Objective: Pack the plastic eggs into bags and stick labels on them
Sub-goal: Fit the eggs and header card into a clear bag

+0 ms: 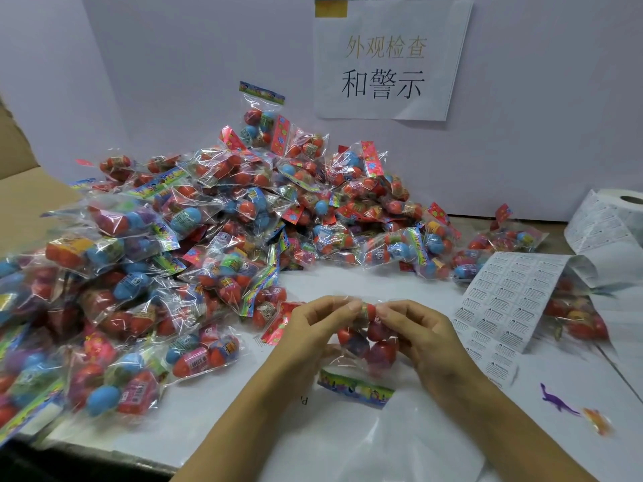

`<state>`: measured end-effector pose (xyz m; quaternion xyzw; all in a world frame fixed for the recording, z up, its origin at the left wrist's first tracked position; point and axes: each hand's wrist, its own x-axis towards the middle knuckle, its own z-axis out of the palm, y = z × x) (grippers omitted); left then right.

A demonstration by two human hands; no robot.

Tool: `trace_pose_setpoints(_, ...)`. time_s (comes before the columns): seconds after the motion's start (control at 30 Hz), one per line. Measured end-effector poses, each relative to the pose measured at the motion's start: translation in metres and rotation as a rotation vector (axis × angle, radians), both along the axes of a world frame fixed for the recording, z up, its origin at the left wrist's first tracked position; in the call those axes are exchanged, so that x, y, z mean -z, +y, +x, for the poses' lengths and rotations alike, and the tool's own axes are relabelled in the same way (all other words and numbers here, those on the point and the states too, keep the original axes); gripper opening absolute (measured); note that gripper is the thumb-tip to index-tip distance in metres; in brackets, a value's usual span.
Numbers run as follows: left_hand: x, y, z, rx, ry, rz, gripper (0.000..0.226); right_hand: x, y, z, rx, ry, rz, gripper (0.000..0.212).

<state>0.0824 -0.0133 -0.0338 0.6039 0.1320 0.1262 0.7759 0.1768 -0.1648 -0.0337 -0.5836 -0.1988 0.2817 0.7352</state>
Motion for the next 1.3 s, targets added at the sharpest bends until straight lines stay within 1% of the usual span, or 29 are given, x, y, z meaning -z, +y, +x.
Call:
trace_pose_setpoints(0.07,0.000,0.000,-0.001,-0.011,-0.014,0.035,0.031,0.001,0.000,0.000,-0.007,-0.042,-0.001,0.028)
trace_pose_setpoints(0.17,0.001,0.003,0.000,-0.040,-0.019,0.081,0.021,0.002,-0.001,0.002,-0.005,-0.083,-0.025,0.031)
trace_pose_setpoints(0.3,0.002,0.003,0.001,-0.043,-0.013,0.045,0.016,0.004,0.000,0.004,0.011,-0.098,-0.023,0.035)
trace_pose_setpoints(0.37,0.001,0.002,0.001,-0.038,-0.025,0.033,0.019,0.005,0.001,0.004,0.021,-0.104,-0.012,0.035)
trace_pose_setpoints(0.47,-0.001,-0.001,0.001,-0.050,-0.029,0.013,0.030,0.005,0.002,0.004,0.040,-0.068,0.001,0.035)
trace_pose_setpoints(0.57,-0.003,0.000,0.001,-0.103,-0.021,-0.022,0.029,0.004,0.002,0.005,0.033,-0.015,0.012,0.038)
trace_pose_setpoints(0.77,0.001,-0.001,0.003,-0.150,-0.017,-0.030,0.035,0.007,0.002,0.006,0.096,-0.083,-0.047,0.040)
trace_pose_setpoints(0.83,0.003,0.000,0.003,-0.153,-0.036,-0.031,0.037,0.008,0.001,0.004,0.065,-0.108,-0.095,0.040)
trace_pose_setpoints(0.93,0.004,0.001,0.003,-0.139,-0.054,-0.010,0.035,0.008,0.002,0.001,0.017,-0.166,-0.148,0.033)
trace_pose_setpoints(1.07,0.005,0.000,0.004,-0.144,-0.027,0.001,0.032,0.008,0.002,0.001,0.070,-0.200,-0.129,0.026)
trace_pose_setpoints(1.17,0.005,-0.001,0.005,-0.187,-0.021,0.003,0.032,0.006,0.001,0.000,0.107,-0.187,-0.144,0.010)
trace_pose_setpoints(1.2,0.005,-0.001,0.006,-0.229,-0.022,0.007,0.032,0.006,0.001,0.000,0.140,-0.182,-0.151,0.012)
trace_pose_setpoints(1.23,0.006,0.000,0.006,-0.280,-0.022,0.007,0.033,0.006,0.001,0.001,0.183,-0.194,-0.174,0.018)
trace_pose_setpoints(1.3,0.008,0.003,0.007,-0.376,-0.009,0.000,0.032,0.008,-0.001,0.002,0.269,-0.269,-0.241,0.024)
